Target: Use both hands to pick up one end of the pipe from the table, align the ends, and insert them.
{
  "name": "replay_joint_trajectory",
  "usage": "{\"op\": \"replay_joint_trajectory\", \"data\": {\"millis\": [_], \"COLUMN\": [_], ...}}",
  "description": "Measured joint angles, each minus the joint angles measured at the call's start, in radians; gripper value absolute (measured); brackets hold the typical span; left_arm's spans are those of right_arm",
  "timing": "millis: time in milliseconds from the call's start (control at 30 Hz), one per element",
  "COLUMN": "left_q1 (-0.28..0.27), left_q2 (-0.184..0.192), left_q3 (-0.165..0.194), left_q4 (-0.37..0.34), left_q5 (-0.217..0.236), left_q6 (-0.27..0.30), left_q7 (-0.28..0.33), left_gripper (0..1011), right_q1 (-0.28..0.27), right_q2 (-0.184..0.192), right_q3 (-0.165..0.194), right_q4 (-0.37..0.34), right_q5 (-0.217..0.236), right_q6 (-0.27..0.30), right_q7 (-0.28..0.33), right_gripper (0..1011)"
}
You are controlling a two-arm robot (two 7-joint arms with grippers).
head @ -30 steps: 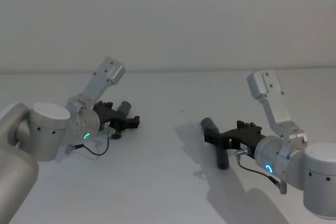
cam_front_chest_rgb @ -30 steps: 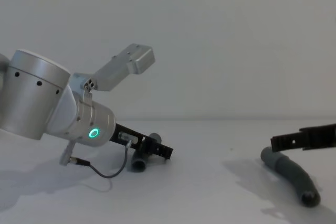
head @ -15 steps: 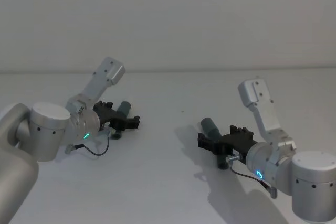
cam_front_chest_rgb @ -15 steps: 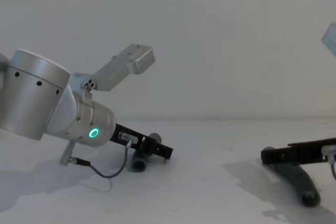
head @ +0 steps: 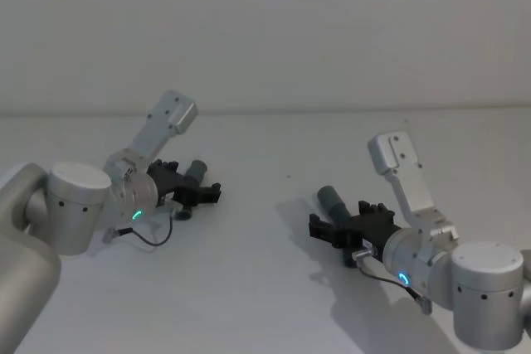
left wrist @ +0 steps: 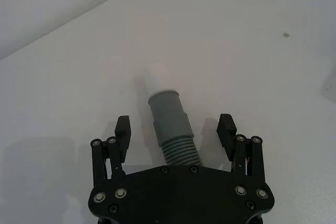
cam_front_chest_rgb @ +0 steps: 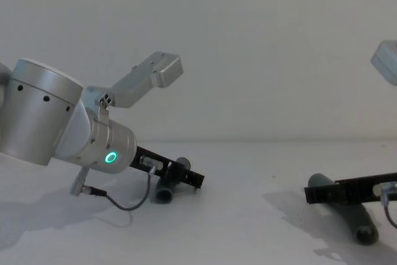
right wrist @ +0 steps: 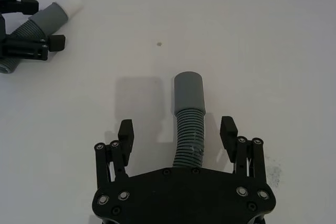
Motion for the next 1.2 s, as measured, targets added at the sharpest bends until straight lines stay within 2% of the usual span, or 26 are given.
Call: {"op": "replay_joint_trajectory", "data": {"millis": [633, 1200], "left_q1": [0.000, 0.000], "left_q2": [0.000, 0.000], "left_q3": [0.000, 0.000], "left_q4": [0.000, 0.000], "left_q5": [0.000, 0.000], "left_q6": [0.000, 0.000], "left_q7": [0.000, 0.000], "left_gripper": [1001, 1001], "right_q1": [0.030, 0.042], "right_q2": [-0.005, -0.015], "right_q3": [0.006, 0.018], "right_q4": [0.075, 0.114], "right_q5": [-0.014, -0.014], "right_q6": [-0.033, -0.057], "right_q7": [0.028, 0.051], "right_gripper": [1000, 1000]}}
